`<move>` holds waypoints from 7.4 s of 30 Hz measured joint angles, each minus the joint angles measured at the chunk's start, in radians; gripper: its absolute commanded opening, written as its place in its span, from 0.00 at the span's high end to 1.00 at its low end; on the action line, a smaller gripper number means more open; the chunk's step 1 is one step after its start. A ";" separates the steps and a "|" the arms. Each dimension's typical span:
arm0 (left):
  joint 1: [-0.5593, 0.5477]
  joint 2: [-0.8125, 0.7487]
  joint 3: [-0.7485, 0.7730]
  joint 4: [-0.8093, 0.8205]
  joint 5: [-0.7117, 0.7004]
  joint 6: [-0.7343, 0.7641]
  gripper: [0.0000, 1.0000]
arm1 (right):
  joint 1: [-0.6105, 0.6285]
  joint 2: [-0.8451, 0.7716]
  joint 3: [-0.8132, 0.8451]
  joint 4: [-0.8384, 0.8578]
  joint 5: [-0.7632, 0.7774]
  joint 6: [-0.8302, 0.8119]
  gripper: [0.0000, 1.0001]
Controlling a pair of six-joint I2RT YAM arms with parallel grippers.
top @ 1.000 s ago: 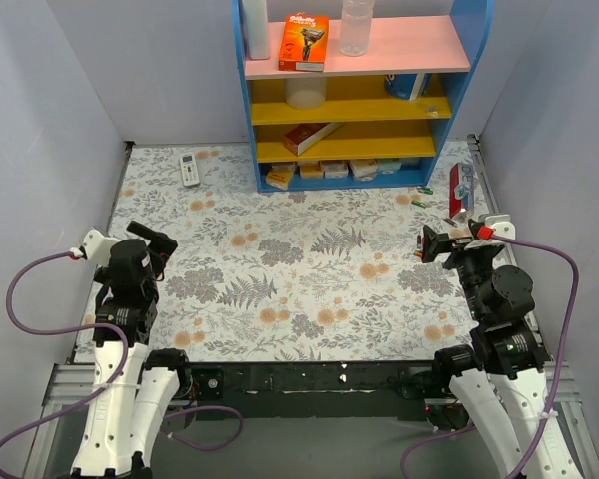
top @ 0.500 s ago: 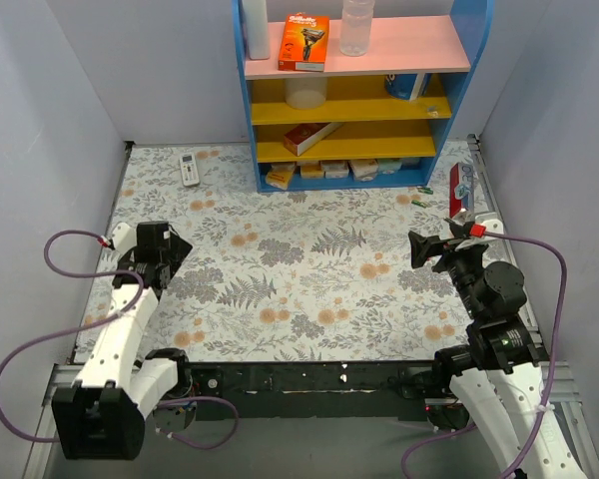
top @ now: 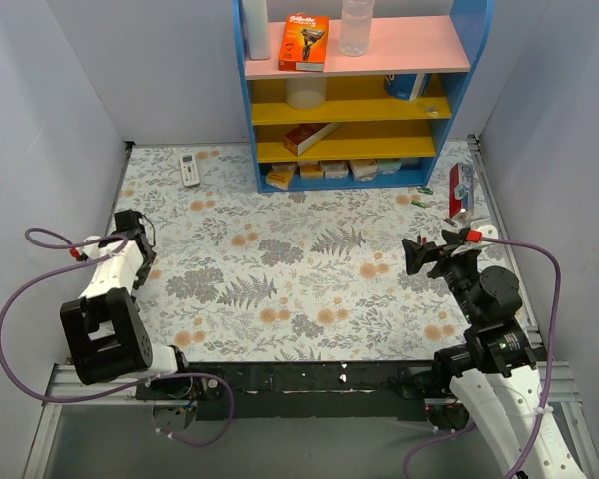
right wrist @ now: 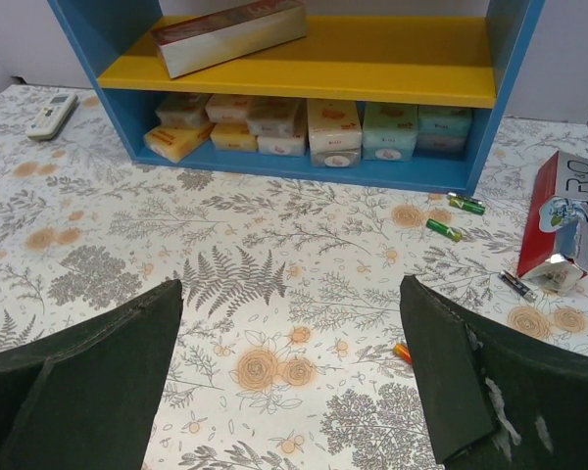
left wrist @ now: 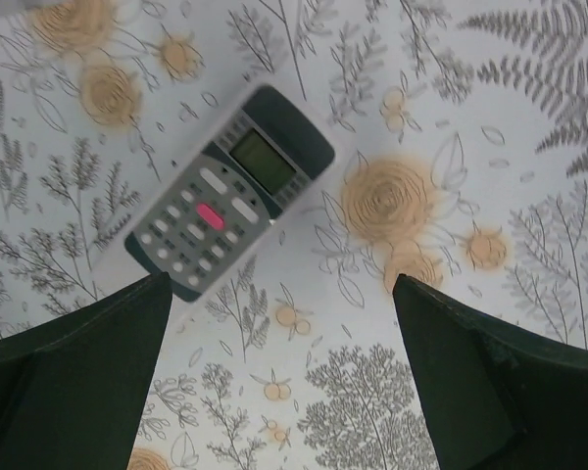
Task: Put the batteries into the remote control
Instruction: Move the remote control to the center of the board, then pick up the remote control from the center of the board, then adjust the remote control.
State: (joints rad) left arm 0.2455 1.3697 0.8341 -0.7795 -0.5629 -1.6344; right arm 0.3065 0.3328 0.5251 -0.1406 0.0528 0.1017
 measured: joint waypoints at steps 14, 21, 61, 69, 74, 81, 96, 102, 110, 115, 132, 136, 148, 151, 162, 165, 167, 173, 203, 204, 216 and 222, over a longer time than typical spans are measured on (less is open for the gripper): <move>0.323 0.079 -0.031 0.198 0.110 0.148 0.02 | 0.018 0.010 0.000 -0.007 0.008 -0.001 0.02; 0.322 0.135 -0.045 0.245 0.225 0.228 0.02 | 0.018 0.029 0.000 -0.007 0.008 0.000 0.02; -0.739 0.310 0.082 0.526 0.653 -0.134 0.82 | 0.021 0.482 0.062 -0.049 -0.600 0.089 0.02; -0.773 0.291 0.087 0.554 0.626 -0.092 0.02 | 0.027 0.644 0.088 0.011 -0.654 0.169 0.02; -0.871 0.325 0.212 0.433 0.507 -0.074 0.02 | 0.030 0.646 0.098 0.011 -0.623 0.188 0.02; -0.914 0.494 0.426 0.250 0.347 -0.064 0.02 | 0.034 0.601 0.098 -0.013 -0.561 0.191 0.02; -0.955 0.617 0.562 0.083 0.200 -0.065 0.42 | 0.036 0.525 0.044 -0.035 -0.538 0.190 0.02; -0.957 0.610 0.547 0.089 0.202 -0.087 0.71 | 0.044 0.556 0.010 0.009 -0.562 0.210 0.02; -0.957 0.573 0.502 0.135 0.233 -0.095 0.86 | 0.068 0.639 0.000 0.125 -0.630 0.265 0.02; -0.961 0.428 0.332 0.291 0.322 -0.098 0.87 | 0.076 0.679 -0.027 0.290 -0.719 0.359 0.02; -0.962 -0.040 -0.054 1.030 0.581 -0.090 0.87 | 0.090 0.826 -0.042 0.747 -0.913 0.687 0.02; -0.962 -0.044 -0.074 1.117 0.632 -0.091 0.86 | 0.102 0.861 -0.041 0.861 -0.940 0.769 0.02; -0.962 -0.054 -0.080 1.284 0.737 -0.104 0.86 | 0.148 0.961 -0.041 1.217 -1.000 0.962 0.25; -0.962 -0.069 -0.090 1.312 0.754 -0.111 0.85 | 0.155 0.984 -0.040 1.272 -1.004 0.989 0.45; -0.962 -0.134 -0.134 1.328 0.741 -0.069 0.02 | 0.164 0.987 -0.024 1.247 -1.022 0.964 0.99; -0.963 -0.180 -0.137 1.267 0.719 -0.048 0.02 | 0.173 0.949 0.014 1.112 -1.020 0.860 0.99; -0.964 -0.223 -0.135 1.204 0.688 -0.027 0.02 | 0.182 0.917 0.059 0.961 -0.993 0.752 0.99; -0.964 -0.274 -0.024 0.951 0.586 0.032 0.02 | 0.243 0.877 0.262 0.433 -0.754 0.361 0.99; -0.918 -0.050 0.242 0.457 0.528 -0.026 0.29 | 0.599 0.935 0.424 -0.043 -0.079 -0.059 0.99; -0.908 -0.050 0.241 0.457 0.546 -0.031 0.31 | 0.604 0.938 0.426 -0.045 -0.068 -0.063 0.99; -0.812 -0.056 0.218 0.418 0.706 -0.050 0.48 | 0.645 0.972 0.435 -0.045 -0.005 -0.117 0.99; -0.791 -0.060 0.202 0.405 0.744 -0.046 0.83 | 0.650 0.989 0.435 -0.045 0.001 -0.138 0.99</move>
State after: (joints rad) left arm -0.5457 1.3094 1.0359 -0.3748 0.1814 -1.6806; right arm 0.9562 1.3220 0.9596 -0.1860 0.0540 -0.0360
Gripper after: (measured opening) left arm 0.336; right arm 0.592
